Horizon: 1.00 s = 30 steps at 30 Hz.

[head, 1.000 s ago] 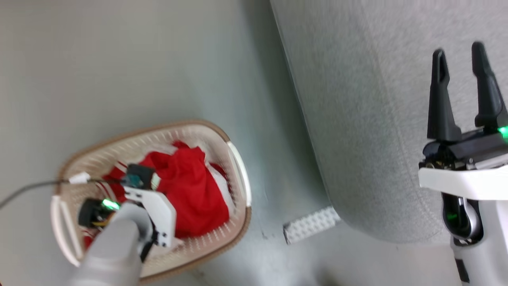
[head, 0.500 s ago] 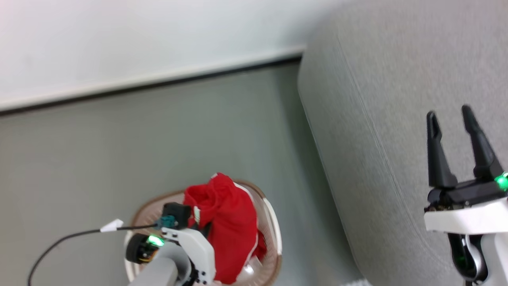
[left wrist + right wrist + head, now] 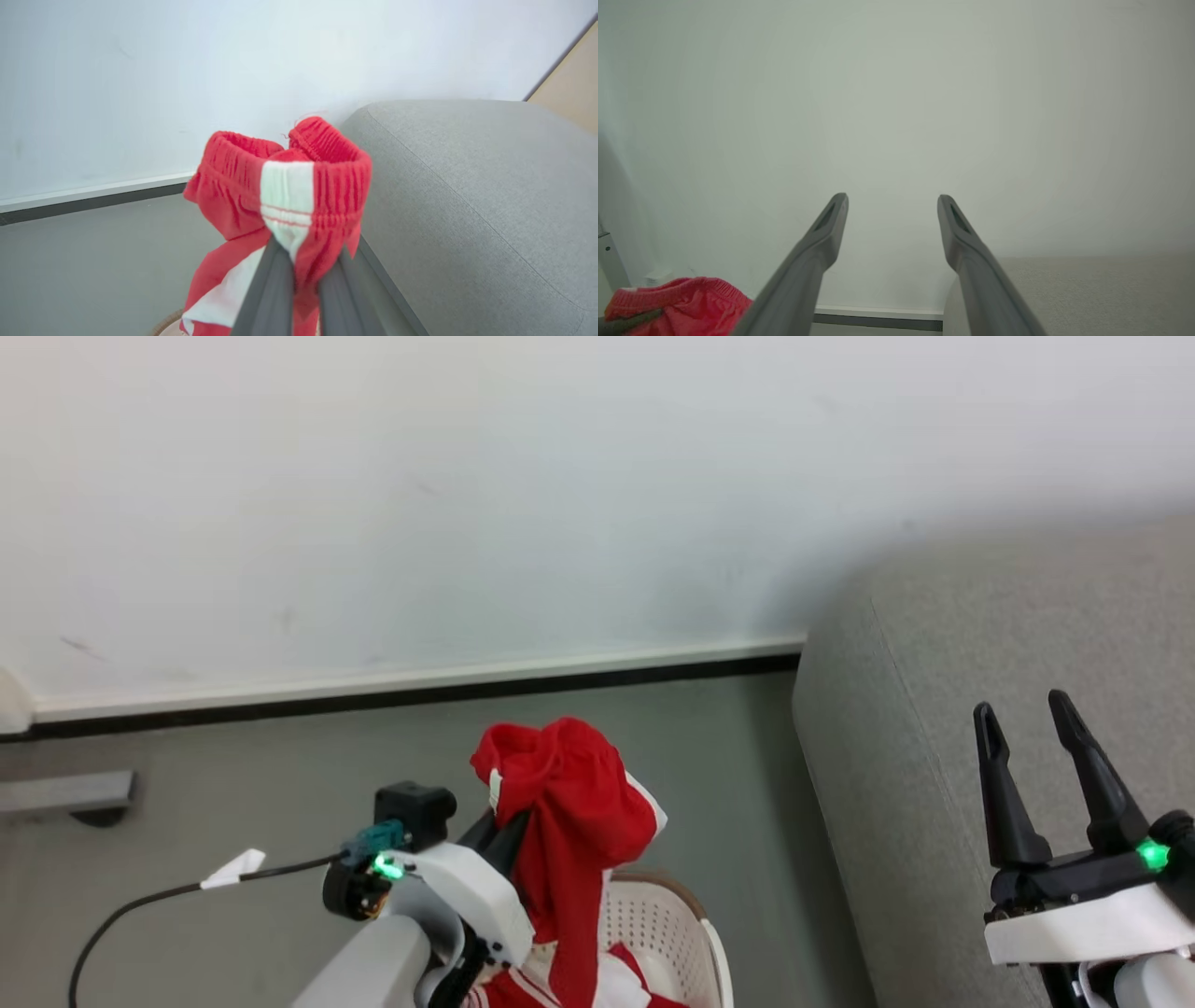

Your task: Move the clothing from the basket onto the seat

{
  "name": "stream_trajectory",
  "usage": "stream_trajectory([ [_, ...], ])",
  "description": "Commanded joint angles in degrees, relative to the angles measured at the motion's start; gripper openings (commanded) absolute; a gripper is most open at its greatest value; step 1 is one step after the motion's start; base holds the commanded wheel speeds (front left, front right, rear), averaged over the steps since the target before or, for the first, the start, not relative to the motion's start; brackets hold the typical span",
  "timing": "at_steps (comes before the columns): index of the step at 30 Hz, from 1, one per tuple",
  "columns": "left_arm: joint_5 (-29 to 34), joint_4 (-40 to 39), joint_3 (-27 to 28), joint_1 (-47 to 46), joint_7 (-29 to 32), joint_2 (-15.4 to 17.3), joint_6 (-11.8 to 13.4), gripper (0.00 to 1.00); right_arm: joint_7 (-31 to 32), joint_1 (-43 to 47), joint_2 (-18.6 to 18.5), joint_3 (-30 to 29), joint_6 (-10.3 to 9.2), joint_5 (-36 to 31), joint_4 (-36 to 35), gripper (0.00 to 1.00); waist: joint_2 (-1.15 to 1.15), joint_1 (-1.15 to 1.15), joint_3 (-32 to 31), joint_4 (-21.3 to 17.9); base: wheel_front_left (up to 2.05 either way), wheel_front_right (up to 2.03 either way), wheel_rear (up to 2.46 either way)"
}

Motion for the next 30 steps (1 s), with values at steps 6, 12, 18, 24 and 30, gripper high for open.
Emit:
stream_trajectory([
  [6,-2.4,-8.0,2.2,-1.6,0.5,1.6,0.6,0.00,0.0,3.4,0.8,0.7,0.17,0.7,0.6,1.00,-0.01,0.02,-4.3,2.4,0.00,0.00,0.00],
  [12,-3.5,-15.5,3.3,-2.9,3.7,3.4,2.2,0.00,0.0,4.6,1.5,2.3,0.17,1.0,1.1,1.00,-0.01,0.02,-6.0,2.1,0.00,0.00,0.00],
  [18,-4.1,-21.5,3.9,-3.5,6.6,4.8,3.9,0.00,0.0,4.5,1.8,3.8,0.17,1.5,1.3,1.00,-0.01,0.02,-6.7,1.6,0.00,0.00,0.00],
  [24,-4.3,-27.0,3.8,-1.9,9.0,5.4,5.7,0.00,0.0,4.7,1.8,5.9,0.17,2.1,1.4,1.00,-0.01,0.02,-6.9,1.5,0.00,0.00,0.00],
  [30,-4.4,-30.1,3.4,-0.9,10.1,5.5,6.8,0.00,0.0,4.0,1.6,9.2,0.17,2.8,1.6,1.00,-0.01,0.02,-6.3,1.9,0.00,0.00,0.00],
])
